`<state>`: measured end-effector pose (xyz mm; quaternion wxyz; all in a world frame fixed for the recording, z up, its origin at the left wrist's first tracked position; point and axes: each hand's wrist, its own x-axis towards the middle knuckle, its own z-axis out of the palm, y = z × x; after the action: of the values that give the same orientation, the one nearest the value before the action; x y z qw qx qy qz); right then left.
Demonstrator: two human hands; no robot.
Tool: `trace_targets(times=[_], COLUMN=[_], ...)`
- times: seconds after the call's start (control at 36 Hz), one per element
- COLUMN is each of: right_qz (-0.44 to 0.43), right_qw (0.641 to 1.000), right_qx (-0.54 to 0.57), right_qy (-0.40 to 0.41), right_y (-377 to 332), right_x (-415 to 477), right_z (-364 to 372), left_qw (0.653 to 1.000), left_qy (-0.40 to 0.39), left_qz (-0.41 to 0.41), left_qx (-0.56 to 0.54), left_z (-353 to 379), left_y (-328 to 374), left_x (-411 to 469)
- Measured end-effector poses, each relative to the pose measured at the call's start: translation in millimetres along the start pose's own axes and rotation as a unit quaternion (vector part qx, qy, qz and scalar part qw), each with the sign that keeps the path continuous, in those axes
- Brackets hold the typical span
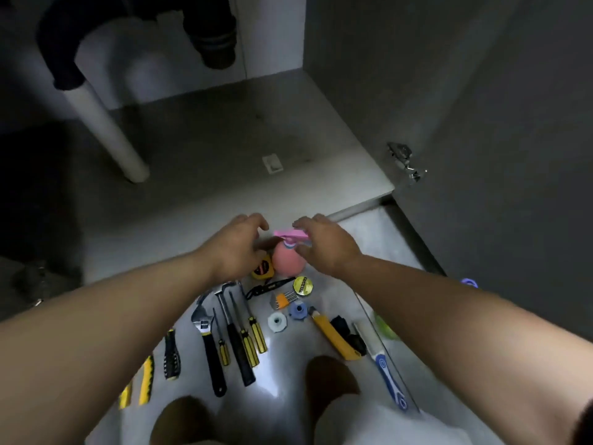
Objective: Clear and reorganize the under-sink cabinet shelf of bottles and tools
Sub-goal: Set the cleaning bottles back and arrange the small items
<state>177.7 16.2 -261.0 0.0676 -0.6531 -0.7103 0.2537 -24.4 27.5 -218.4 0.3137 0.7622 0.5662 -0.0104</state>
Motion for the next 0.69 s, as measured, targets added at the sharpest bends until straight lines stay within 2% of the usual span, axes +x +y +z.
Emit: trace_targets(times=[0.14,0.28,0.53,0.69], right_qz=[0.035,0.101,0.257,0.287], right_qw=[0.997,0.989,0.957,0.949], right_qx=[-0.052,-0.088,-0.059,-0.041], right_qy=[0.036,0.068,0.118,0.12], right_y=[9,60,130,147], right_x=[13,6,17,24], right_z=[-5,-44,-86,-86], left_qw=[1.0,0.998,0.992,0.984], left_qy=[0.002,-0.007,-0.034,-0.073], left_qz=[0.014,0.059,0.116,0.142], left_qx=[-0.027,0.014,0.048,0.081], left_z=[22,34,49,58], left_y=[-9,-1,25,34], left_x=[16,23,29,27])
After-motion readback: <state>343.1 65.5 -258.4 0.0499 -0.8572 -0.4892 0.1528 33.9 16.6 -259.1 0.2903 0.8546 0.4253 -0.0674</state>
